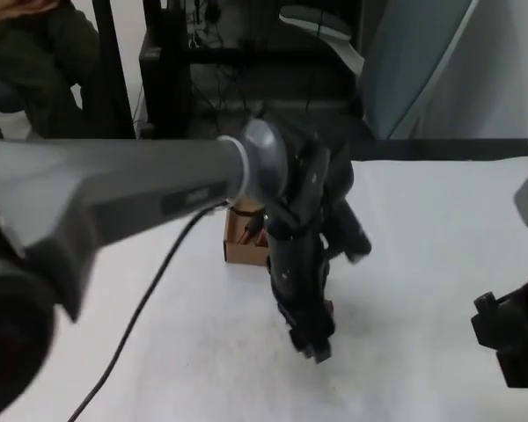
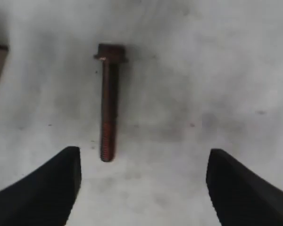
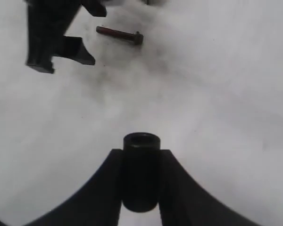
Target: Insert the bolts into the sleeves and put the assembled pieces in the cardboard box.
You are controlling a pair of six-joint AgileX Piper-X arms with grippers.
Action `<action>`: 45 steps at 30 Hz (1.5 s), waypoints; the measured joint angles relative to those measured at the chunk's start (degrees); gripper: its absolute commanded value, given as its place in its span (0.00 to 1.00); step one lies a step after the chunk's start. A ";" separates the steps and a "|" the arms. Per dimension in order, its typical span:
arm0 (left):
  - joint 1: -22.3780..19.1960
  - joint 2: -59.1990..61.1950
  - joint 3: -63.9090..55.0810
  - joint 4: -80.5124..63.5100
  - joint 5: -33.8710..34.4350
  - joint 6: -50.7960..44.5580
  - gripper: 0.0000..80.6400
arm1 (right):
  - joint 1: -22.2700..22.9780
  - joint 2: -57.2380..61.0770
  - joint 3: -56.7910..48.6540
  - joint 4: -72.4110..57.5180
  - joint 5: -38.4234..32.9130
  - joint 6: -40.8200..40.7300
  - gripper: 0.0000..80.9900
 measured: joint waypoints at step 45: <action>-0.19 10.53 -11.27 -1.95 1.83 2.26 0.02 | -0.12 -2.03 0.00 -0.43 -7.61 -3.17 0.00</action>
